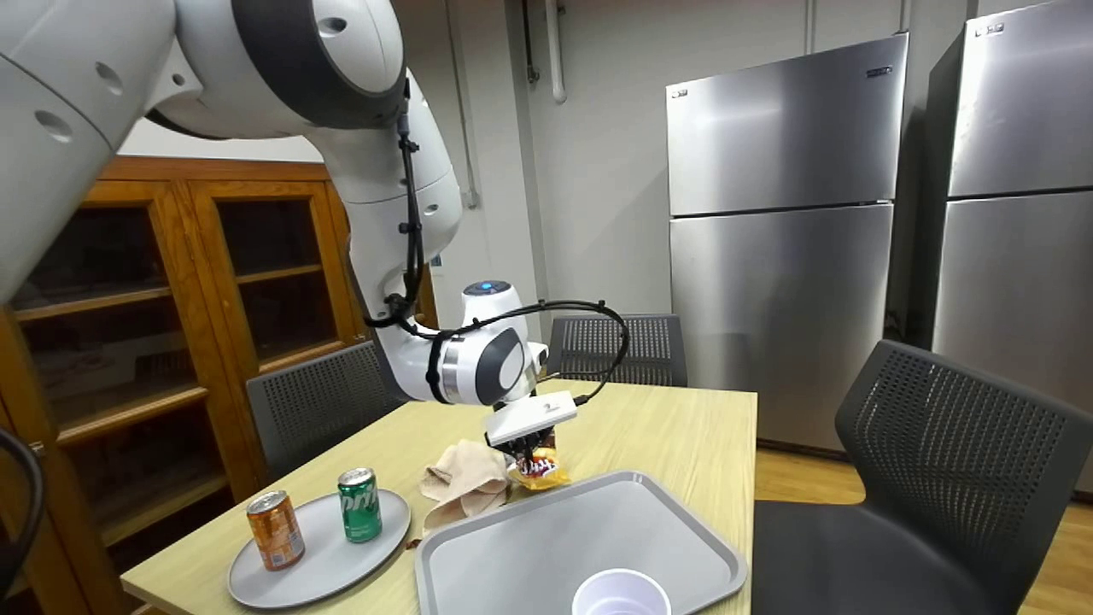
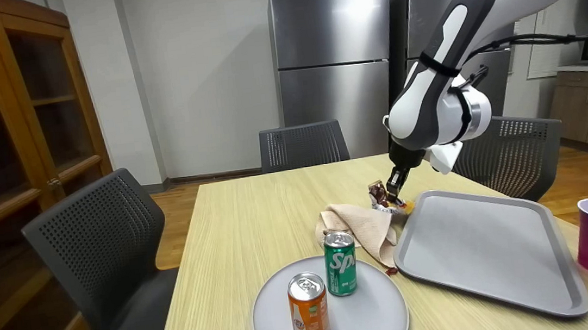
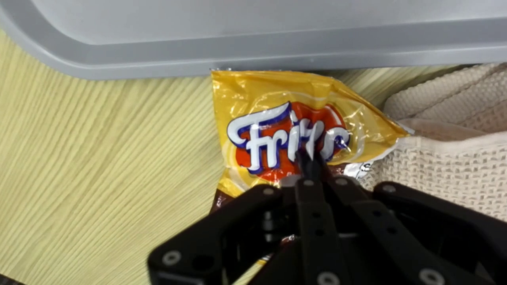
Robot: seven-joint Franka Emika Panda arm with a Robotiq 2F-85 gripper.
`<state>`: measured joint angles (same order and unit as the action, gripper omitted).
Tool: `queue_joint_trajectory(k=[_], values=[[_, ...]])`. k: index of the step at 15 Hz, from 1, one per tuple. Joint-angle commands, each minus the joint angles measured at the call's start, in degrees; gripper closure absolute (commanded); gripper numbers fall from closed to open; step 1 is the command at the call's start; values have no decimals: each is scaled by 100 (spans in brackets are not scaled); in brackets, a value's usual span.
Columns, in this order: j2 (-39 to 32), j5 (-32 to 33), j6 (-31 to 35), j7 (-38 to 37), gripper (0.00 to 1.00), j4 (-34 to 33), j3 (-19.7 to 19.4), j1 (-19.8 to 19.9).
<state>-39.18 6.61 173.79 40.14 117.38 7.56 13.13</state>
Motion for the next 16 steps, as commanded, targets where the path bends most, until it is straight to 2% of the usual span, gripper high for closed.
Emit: queue_joint_trajectory(k=[1, 6, 7, 8, 10, 14, 16], values=[[-196, 220, 47, -237, 100, -255, -7, -10], [-285, 262, 48, -237, 100, -344, -2, -4], [-283, 276, 42, -231, 74, -344, 1, -1], [-266, 287, 33, -209, 73, -323, 25, 23], [-212, 322, 60, -163, 60, -260, 62, 68], [-50, 402, 137, -48, 30, -69, 214, 274], [74, 456, 68, -75, 15, 45, 173, 282]])
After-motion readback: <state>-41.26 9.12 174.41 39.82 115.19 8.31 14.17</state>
